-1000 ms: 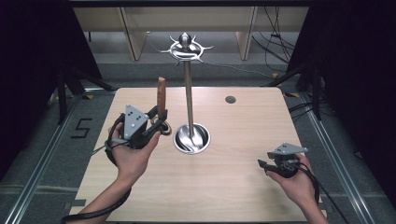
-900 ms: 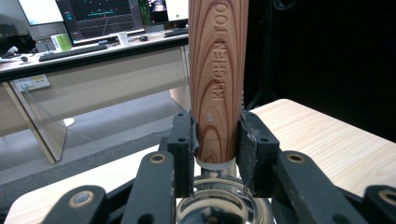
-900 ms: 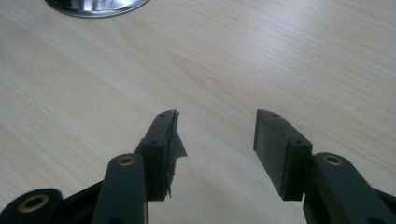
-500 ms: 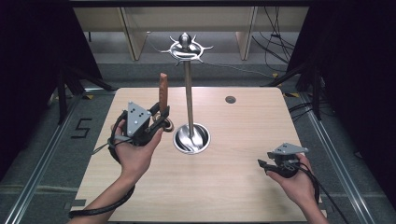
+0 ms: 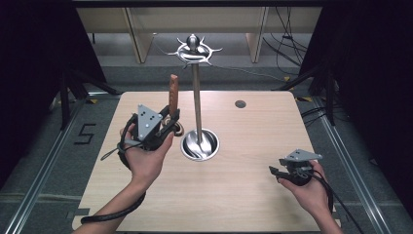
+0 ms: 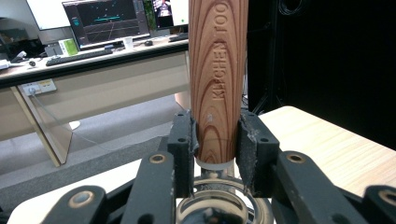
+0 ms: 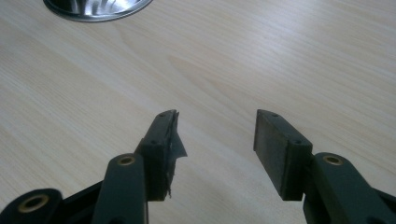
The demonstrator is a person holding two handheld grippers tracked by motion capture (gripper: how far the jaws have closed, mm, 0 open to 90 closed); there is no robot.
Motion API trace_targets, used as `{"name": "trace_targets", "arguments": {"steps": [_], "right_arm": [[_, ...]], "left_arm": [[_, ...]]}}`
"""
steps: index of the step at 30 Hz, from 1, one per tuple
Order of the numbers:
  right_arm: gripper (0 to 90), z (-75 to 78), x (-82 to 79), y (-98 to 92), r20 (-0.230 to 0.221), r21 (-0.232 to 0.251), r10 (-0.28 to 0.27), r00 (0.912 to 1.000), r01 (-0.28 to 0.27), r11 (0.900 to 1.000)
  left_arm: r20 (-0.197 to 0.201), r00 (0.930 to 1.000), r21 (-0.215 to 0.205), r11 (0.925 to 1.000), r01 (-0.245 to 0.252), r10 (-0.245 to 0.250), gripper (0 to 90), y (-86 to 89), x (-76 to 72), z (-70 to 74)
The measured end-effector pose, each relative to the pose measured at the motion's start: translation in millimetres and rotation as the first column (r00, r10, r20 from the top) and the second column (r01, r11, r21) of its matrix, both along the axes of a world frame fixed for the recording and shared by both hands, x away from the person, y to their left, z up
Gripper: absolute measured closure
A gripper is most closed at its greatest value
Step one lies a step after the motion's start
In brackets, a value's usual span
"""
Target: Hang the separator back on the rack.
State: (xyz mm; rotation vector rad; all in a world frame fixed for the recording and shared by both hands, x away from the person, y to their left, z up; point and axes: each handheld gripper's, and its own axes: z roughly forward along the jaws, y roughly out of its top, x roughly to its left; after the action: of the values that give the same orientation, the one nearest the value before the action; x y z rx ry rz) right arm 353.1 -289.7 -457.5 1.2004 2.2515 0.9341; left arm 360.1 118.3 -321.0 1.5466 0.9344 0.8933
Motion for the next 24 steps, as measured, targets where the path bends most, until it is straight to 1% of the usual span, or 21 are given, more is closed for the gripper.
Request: {"name": "trace_targets", "arguments": {"steps": [1,2,3,4,5,8,9,10,11,12,13,14,15,16,17,18,19,22,24], "right_arm": [[50.5,0.0,0.1,-0.1,-0.001,-0.001,0.001,1.0,-0.001,1.0],[50.5,-0.2,0.1,-0.1,-0.001,0.0,0.0,1.0,0.0,1.0],[50.5,-0.2,0.1,0.0,-0.001,0.0,0.001,1.0,-0.001,1.0],[50.5,-0.3,-0.2,0.4,-0.004,0.004,-0.003,1.0,0.003,1.0],[50.5,-0.2,-0.2,0.6,-0.004,0.006,-0.003,1.0,0.003,1.0],[50.5,-0.1,0.0,0.1,-0.002,0.0,0.0,1.0,0.0,1.0],[50.4,0.5,-0.2,0.3,-0.012,0.0,-0.001,0.9999,0.001,1.0],[50.5,-0.2,-1.4,1.8,-0.018,0.01,-0.015,0.9997,0.016,1.0],[50.5,1.2,-2.1,2.5,-0.035,0.018,-0.022,0.9991,0.023,1.0],[50.4,1.2,-2.2,2.6,-0.036,0.018,-0.022,0.9991,0.023,1.0],[50.4,0.5,-0.5,0.5,-0.012,-0.001,-0.002,0.9999,0.002,1.0],[50.4,0.4,-0.3,0.3,-0.01,-0.002,0.0,0.9999,0.0,1.0],[50.4,0.2,-0.1,0.2,-0.009,-0.002,0.001,1.0,-0.001,1.0],[50.4,0.3,-0.2,0.2,-0.011,-0.003,0.0,0.9999,0.0,1.0],[50.4,0.2,-0.3,0.3,-0.011,-0.001,0.0,0.9999,0.0,1.0],[50.4,0.0,-1.2,1.4,-0.017,0.01,-0.007,0.9998,0.007,1.0],[50.4,-1.0,-0.8,1.5,-0.003,0.012,-0.01,0.9999,0.01,1.0],[50.4,-0.6,-1.1,1.8,-0.007,0.016,-0.011,0.9999,0.011,1.0],[50.4,0.4,-0.2,0.2,-0.009,-0.003,0.001,1.0,-0.001,1.0]], "left_arm": [[0.001,1.0,0.002,1.0,-0.001,0.001,68.2,0.0,0.4,0.2],[0.011,0.9999,0.011,0.9999,-0.004,0.004,68.1,0.4,1.2,0.8],[0.012,0.9999,0.008,1.0,-0.005,0.005,68.2,0.0,1.4,1.1],[0.004,1.0,-0.003,1.0,-0.006,0.006,68.1,-1.1,1.0,1.2],[0.017,0.9998,0.009,0.9999,-0.008,0.008,68.2,-0.7,1.4,2.2],[0.024,0.9997,0.014,0.9998,-0.012,0.011,68.2,-2.1,0.9,4.0],[0.025,0.9996,0.015,0.9998,-0.013,0.012,68.1,-2.7,0.7,4.4],[0.016,0.9998,0.003,0.9999,-0.012,0.012,68.1,-4.0,0.3,4.2],[0.016,0.9998,0.003,0.9999,-0.013,0.013,68.1,-4.5,0.5,4.3],[0.016,0.9998,0.003,0.9999,-0.013,0.013,68.2,-4.5,0.5,4.3],[0.017,0.9997,0.009,0.9998,-0.019,0.019,68.1,-5.2,1.1,4.7],[0.027,0.9994,0.019,0.9996,-0.022,0.021,68.1,-4.9,1.8,5.0],[0.018,0.9995,0.011,0.9996,-0.025,0.025,68.1,-6.3,1.7,4.7],[0.017,0.9995,0.015,0.9996,-0.026,0.025,68.2,-6.8,1.8,4.9],[0.028,0.9993,0.026,0.9993,-0.026,0.025,68.1,-6.6,2.6,5.5],[0.019,0.9994,0.013,0.9995,-0.028,0.028,68.1,-8.0,2.4,5.2],[0.019,0.9993,0.015,0.9994,-0.031,0.031,68.1,-8.5,2.6,5.6],[0.018,0.9993,0.015,0.9994,-0.032,0.032,68.1,-10.0,3.4,6.4],[0.018,0.9993,0.017,0.9993,-0.033,0.032,68.1,-10.3,3.6,6.7]]}}
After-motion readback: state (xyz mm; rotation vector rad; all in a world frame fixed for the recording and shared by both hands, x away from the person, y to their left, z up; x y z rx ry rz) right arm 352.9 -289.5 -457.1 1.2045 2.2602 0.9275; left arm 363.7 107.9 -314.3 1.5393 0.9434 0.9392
